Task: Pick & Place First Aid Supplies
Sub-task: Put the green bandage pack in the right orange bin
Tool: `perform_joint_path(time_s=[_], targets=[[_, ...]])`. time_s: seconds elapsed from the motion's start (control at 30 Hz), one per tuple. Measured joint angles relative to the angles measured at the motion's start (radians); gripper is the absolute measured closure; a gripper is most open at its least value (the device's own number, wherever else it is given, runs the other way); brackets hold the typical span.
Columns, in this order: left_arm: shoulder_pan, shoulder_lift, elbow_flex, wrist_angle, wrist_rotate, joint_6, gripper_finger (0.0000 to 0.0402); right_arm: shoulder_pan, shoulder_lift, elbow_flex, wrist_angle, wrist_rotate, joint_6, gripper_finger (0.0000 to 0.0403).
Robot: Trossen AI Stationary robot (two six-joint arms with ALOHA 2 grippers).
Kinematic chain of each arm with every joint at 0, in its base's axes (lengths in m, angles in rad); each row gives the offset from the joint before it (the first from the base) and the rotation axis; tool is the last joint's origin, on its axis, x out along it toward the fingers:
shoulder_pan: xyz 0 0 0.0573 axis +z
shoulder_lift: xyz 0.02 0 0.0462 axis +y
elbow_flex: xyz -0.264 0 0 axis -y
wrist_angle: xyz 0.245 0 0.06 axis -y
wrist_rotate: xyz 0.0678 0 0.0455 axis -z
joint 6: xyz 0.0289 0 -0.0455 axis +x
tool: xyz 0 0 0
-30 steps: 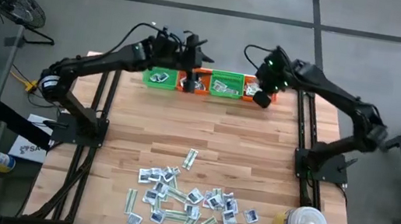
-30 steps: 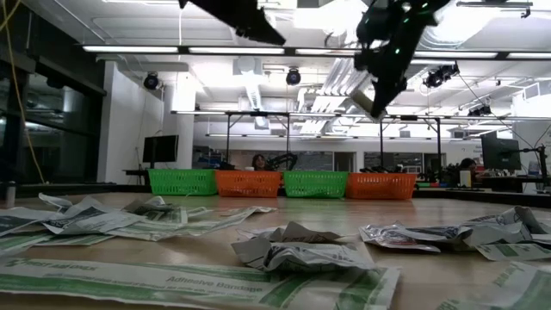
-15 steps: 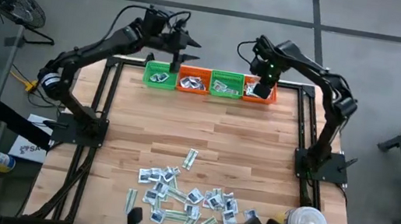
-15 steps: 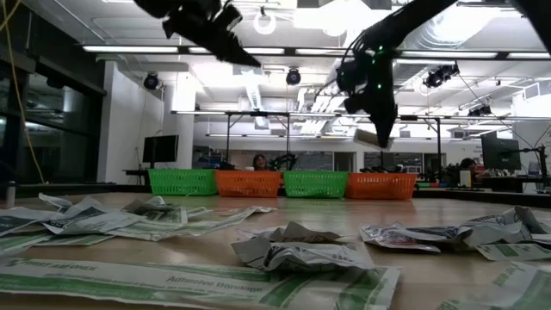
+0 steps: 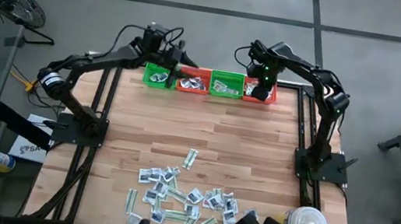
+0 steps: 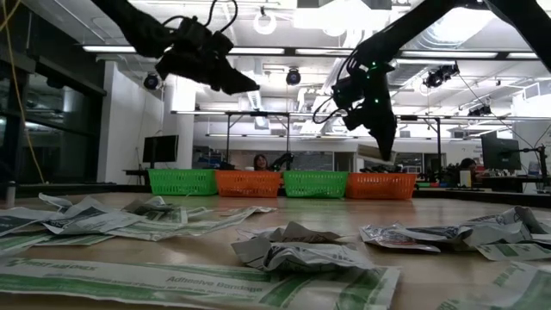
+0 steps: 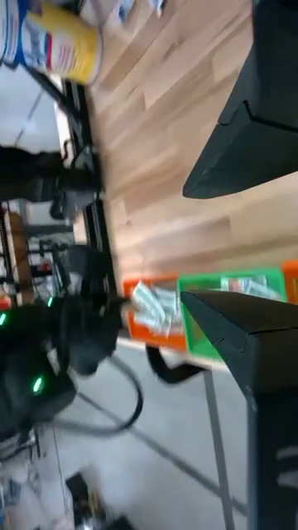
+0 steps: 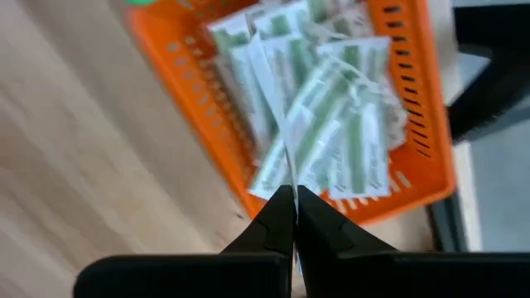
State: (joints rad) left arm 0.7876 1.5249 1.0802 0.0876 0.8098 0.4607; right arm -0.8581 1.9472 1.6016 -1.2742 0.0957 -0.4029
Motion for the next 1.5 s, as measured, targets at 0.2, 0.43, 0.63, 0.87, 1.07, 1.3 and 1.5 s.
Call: perform_joint_path(time_s=[0.2, 0.43, 0.63, 0.87, 1.07, 1.3, 1.5], targets=[[-0.027, 0.0, -0.112, 0.2, 0.092, -0.111, 0.0214, 0.0, 0.0, 0.0, -0.023, 0.082, -0.045, 0.0403], [-0.029, 0.0, -0.135, 0.248, 0.115, -0.13, 0.0214, 0.001, 0.0, 0.0, 0.002, 0.102, -0.051, 0.0403], [-0.029, 0.0, -0.135, 0.255, 0.115, -0.126, 0.0214, 0.004, 0.001, -0.065, 0.041, 0.108, -0.05, 0.0403], [-0.029, 0.0, -0.135, 0.255, 0.12, -0.118, 0.0214, 0.008, 0.001, -0.08, 0.108, 0.127, -0.05, 0.0403], [-0.029, 0.0, -0.135, 0.254, 0.13, -0.118, 0.0214, 0.01, 0.001, -0.079, 0.126, 0.16, -0.05, 0.0388], [-0.029, 0.0, -0.135, 0.245, 0.144, -0.118, 0.0214, 0.01, 0.001, -0.079, 0.12, 0.182, -0.022, 0.0321], [-0.029, 0.0, -0.135, 0.196, 0.148, -0.118, 0.0214, 0.01, -0.02, -0.079, 0.118, 0.128, 0.06, 0.028]])
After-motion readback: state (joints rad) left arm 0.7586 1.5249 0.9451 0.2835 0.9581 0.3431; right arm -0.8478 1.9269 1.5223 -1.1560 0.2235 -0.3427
